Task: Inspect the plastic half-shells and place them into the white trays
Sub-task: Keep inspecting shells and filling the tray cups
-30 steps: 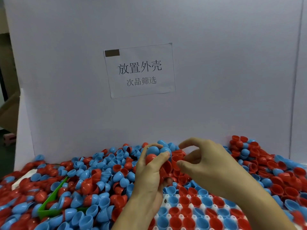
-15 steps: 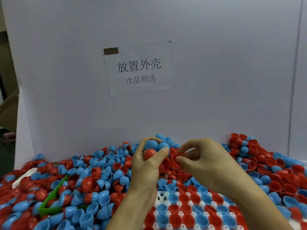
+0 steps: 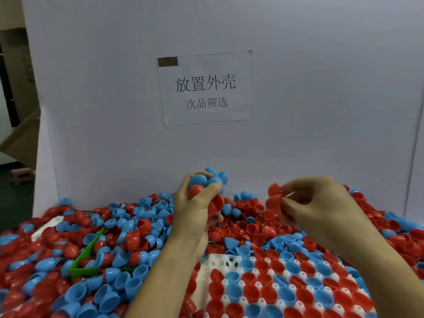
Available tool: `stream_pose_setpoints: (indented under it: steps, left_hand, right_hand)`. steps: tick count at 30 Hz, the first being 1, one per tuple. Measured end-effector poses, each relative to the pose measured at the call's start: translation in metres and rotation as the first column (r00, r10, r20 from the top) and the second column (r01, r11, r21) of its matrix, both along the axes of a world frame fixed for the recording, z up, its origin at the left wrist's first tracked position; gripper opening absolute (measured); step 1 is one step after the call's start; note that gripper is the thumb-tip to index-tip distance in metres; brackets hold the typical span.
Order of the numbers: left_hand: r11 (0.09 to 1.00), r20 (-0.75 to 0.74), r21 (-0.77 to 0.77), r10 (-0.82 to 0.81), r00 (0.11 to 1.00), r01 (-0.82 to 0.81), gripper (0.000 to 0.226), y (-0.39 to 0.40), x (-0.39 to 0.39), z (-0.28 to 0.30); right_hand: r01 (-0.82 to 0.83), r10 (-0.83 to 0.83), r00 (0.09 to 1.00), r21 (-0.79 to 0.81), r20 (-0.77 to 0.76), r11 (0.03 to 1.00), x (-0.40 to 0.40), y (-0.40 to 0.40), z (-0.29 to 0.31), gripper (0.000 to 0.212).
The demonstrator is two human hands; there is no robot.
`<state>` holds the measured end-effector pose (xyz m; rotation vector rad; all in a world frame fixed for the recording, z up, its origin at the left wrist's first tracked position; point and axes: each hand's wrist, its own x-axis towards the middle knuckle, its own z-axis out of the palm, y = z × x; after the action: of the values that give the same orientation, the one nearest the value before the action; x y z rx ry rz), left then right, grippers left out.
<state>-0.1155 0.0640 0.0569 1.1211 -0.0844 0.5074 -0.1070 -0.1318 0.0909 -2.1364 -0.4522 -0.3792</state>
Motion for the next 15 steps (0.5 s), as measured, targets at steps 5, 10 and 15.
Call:
stream_pose_setpoints:
  steps: [5,10,15]
  left_hand:
    - [0.997,0.004,-0.063,0.041,0.999,-0.041,0.017,0.018,-0.001,0.003]
    - [0.995,0.019,-0.086,0.050,0.999,-0.048,0.020,0.021,-0.003,0.004]
    - [0.996,0.022,-0.068,0.061,0.998,-0.059,0.018,0.023,-0.004,0.004]
  right_hand:
    - [-0.010,-0.016,0.998,-0.372,-0.065,0.928,0.015,0.014,0.001,0.023]
    - [-0.117,0.052,0.992,-0.648,-0.118,0.752,0.046,0.057,-0.022,0.015]
    - [-0.223,0.093,0.973,-0.747,-0.212,0.626,0.069,0.085,-0.055,0.010]
